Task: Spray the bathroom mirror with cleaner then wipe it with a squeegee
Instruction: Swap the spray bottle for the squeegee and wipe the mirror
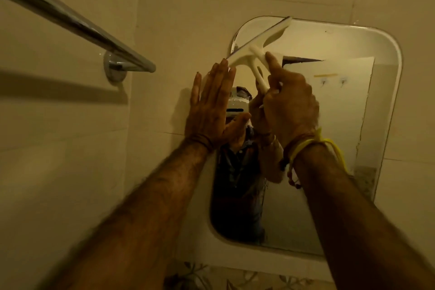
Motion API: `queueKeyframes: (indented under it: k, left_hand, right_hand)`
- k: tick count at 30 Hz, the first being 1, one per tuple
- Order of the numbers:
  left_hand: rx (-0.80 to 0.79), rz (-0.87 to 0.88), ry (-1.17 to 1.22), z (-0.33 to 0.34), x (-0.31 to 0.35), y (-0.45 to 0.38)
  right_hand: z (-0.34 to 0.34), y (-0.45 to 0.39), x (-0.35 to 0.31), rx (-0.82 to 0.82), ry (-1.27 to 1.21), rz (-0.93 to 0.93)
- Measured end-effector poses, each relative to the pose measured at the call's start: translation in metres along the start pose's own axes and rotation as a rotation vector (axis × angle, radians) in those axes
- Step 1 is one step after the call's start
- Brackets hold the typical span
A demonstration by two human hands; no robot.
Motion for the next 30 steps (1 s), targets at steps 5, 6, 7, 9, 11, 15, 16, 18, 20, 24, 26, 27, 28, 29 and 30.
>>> queueKeyframes:
  k: [5, 6, 7, 9, 11, 15, 16, 18, 20, 24, 26, 27, 28, 29, 30]
  left_hand:
    - [0.007, -0.007, 0.031, -0.001, -0.001, 0.000]
    - [0.011, 0.004, 0.034, 0.001, -0.001, 0.000]
    - [0.019, 0.021, 0.034, 0.002, 0.000, 0.001]
    - [0.036, 0.041, 0.031, 0.003, 0.002, 0.003]
    - [0.028, 0.038, 0.011, 0.005, 0.001, 0.003]
    - [-0.045, 0.008, -0.009, 0.008, 0.001, 0.012]
    - [-0.069, 0.003, -0.004, 0.008, 0.002, 0.018]
    - [-0.104, 0.006, 0.002, 0.010, 0.007, 0.033]
    - [-0.118, 0.023, -0.004, 0.011, 0.009, 0.044]
    - [-0.140, 0.050, -0.077, 0.014, 0.012, 0.045]
    - [-0.150, 0.074, -0.092, 0.014, 0.013, 0.046]
    - [-0.157, 0.078, -0.087, 0.014, 0.013, 0.045]
    - [-0.163, 0.076, -0.078, 0.014, 0.012, 0.045]
    - [-0.163, 0.071, -0.069, 0.014, 0.012, 0.044]
    - [-0.160, 0.067, -0.064, 0.013, 0.013, 0.044]
  right_hand:
    - [-0.019, 0.087, 0.035, -0.037, 0.066, -0.044]
    - [-0.024, 0.101, 0.042, -0.024, 0.060, -0.026]
    - [-0.028, 0.105, 0.047, -0.006, 0.049, -0.017]
    - [-0.030, 0.087, 0.044, 0.022, 0.069, -0.025]
    - [-0.028, 0.053, 0.036, 0.042, 0.106, -0.042]
    - [-0.028, 0.031, 0.045, 0.052, 0.085, 0.020]
    - [-0.032, 0.044, 0.054, 0.062, 0.086, 0.026]
    - [-0.041, 0.084, 0.075, 0.068, 0.068, 0.052]
    - [-0.049, 0.117, 0.094, 0.074, 0.027, 0.078]
    - [-0.049, 0.077, 0.099, 0.142, 0.082, 0.058]
    - [-0.050, 0.038, 0.100, 0.188, 0.095, 0.124]
    - [-0.052, 0.025, 0.103, 0.210, 0.091, 0.162]
    - [-0.053, 0.022, 0.107, 0.220, 0.099, 0.188]
    - [-0.054, 0.028, 0.109, 0.221, 0.108, 0.200]
    - [-0.055, 0.042, 0.110, 0.218, 0.111, 0.206]
Point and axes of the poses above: each hand's wrist, its own y-axis away from the middle knuckle, its own z-axis out of the palm, x = y × z, the point moved 7 cm from there along -y, towards the middle knuckle, and after that the axes turned 10 degrees about x, right-handed, at the moved point
